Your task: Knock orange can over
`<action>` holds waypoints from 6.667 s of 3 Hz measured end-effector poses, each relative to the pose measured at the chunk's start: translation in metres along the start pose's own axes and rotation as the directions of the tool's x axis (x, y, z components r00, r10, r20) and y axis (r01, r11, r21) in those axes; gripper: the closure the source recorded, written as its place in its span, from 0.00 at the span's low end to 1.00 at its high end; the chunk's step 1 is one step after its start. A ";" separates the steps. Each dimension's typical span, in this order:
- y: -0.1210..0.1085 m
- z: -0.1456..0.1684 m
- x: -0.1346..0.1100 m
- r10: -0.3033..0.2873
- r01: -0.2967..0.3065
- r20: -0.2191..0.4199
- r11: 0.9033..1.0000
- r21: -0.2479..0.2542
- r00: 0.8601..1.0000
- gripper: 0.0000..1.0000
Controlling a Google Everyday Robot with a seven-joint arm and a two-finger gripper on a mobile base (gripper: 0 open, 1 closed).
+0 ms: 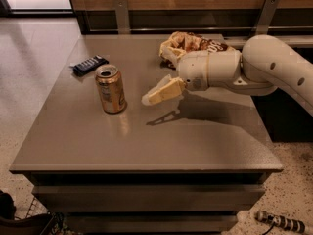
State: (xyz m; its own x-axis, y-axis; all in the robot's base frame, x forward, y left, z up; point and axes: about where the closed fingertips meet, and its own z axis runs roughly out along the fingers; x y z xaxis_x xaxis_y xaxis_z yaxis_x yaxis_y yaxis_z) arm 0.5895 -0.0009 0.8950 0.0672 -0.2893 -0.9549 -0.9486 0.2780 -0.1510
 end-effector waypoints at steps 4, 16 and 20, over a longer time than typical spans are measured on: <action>0.074 0.101 -0.012 0.110 -0.084 0.155 0.983 -0.166 0.982 0.25; 0.064 0.076 0.017 -0.198 0.122 -0.762 0.980 -0.156 0.617 1.00; 0.063 0.088 0.040 -0.197 0.082 -0.784 0.979 -0.185 0.589 0.44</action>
Offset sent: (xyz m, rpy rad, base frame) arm -0.0438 0.0859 -0.0333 0.0668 0.1099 0.0947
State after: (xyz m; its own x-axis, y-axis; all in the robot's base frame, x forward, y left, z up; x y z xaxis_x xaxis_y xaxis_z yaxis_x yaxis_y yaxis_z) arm 0.5596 0.0857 0.8245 -0.0158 -0.9432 -0.3319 -0.9807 0.0793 -0.1788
